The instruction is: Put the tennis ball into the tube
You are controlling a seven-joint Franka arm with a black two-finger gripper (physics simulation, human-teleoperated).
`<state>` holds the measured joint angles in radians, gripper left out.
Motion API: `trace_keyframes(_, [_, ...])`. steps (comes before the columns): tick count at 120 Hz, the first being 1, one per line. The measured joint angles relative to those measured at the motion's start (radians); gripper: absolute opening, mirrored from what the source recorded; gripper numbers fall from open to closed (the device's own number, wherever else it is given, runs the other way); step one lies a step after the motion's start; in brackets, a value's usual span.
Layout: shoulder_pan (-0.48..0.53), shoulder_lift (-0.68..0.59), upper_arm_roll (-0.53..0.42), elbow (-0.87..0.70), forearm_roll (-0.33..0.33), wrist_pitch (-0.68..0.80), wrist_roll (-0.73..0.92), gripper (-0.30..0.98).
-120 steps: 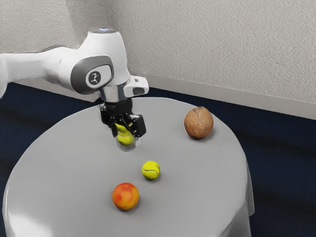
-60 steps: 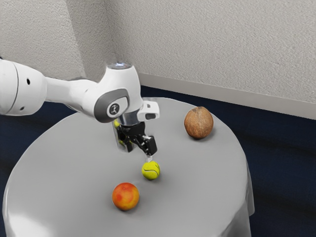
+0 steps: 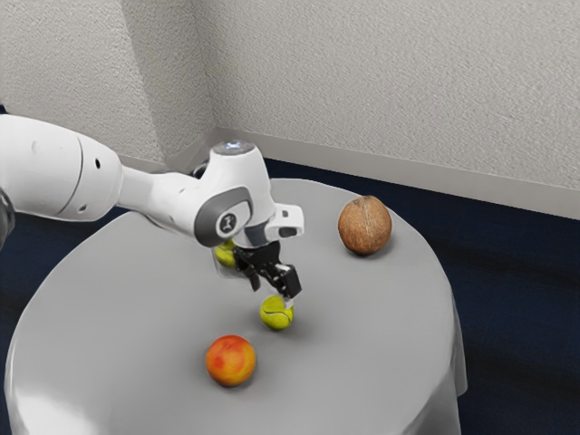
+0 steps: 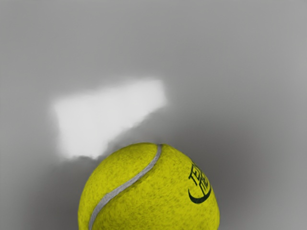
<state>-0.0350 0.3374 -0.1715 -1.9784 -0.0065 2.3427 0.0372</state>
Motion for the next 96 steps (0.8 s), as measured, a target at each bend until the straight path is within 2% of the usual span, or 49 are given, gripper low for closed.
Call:
trace_keyframes(81, [-0.002,0.124,0.000,0.051,-0.011,0.015,0.029,0.68])
trace_keyframes(96, [-0.002,0.128,0.000,0.051,-0.012,0.015,0.032,0.58])
